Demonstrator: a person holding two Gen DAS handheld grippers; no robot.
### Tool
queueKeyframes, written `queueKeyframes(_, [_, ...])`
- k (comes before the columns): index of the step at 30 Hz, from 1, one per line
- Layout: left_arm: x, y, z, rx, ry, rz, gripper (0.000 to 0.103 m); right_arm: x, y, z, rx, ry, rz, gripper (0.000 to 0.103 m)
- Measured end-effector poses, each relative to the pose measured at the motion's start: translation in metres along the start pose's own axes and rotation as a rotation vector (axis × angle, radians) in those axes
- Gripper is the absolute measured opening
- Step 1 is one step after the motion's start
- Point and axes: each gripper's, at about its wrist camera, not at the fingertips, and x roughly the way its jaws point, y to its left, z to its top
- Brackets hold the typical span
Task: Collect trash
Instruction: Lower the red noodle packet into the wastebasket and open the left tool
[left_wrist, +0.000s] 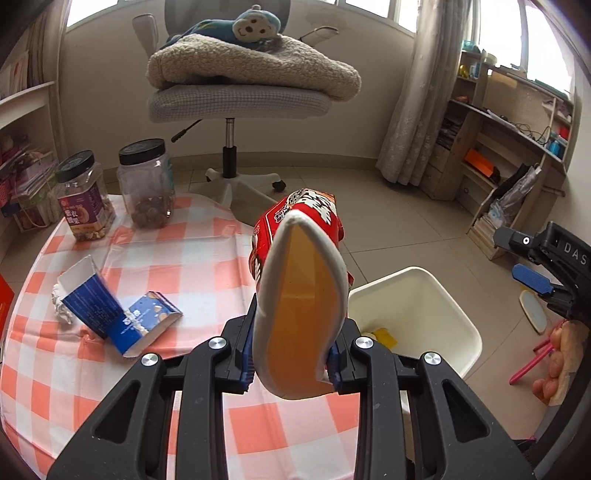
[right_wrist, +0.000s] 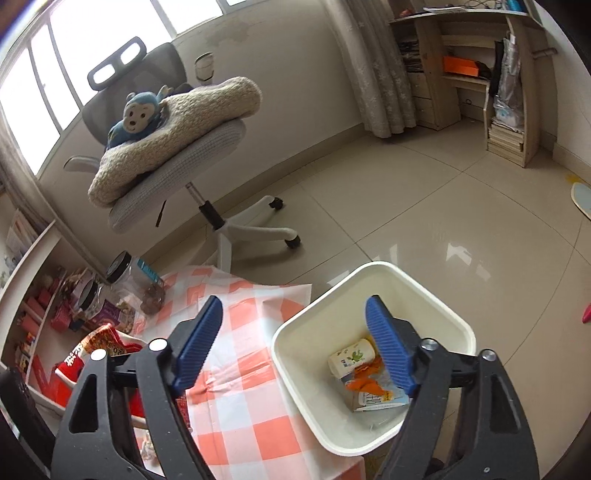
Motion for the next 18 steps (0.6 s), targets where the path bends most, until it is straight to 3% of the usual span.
queueKeyframes(8, [0.020, -0.054, 0.005, 0.023, 0.040, -0.077, 0.030, -0.019, -0.039, 0.018, 0.043, -0.092, -0.151, 0.094])
queueKeyframes(15, [0.043, -0.088, 0.012, 0.019, 0.091, -0.139, 0.033, -0.028, -0.059, 0.026, 0.098, -0.119, -0.178, 0.096])
queueKeyframes(16, [0.046, -0.092, 0.013, 0.018, 0.098, -0.152, 0.034, -0.030, -0.060, 0.027, 0.104, -0.123, -0.182, 0.096])
queueKeyframes(18, [0.050, -0.097, 0.016, 0.004, 0.115, -0.177, 0.049, -0.033, -0.062, 0.028, 0.108, -0.136, -0.192, 0.096])
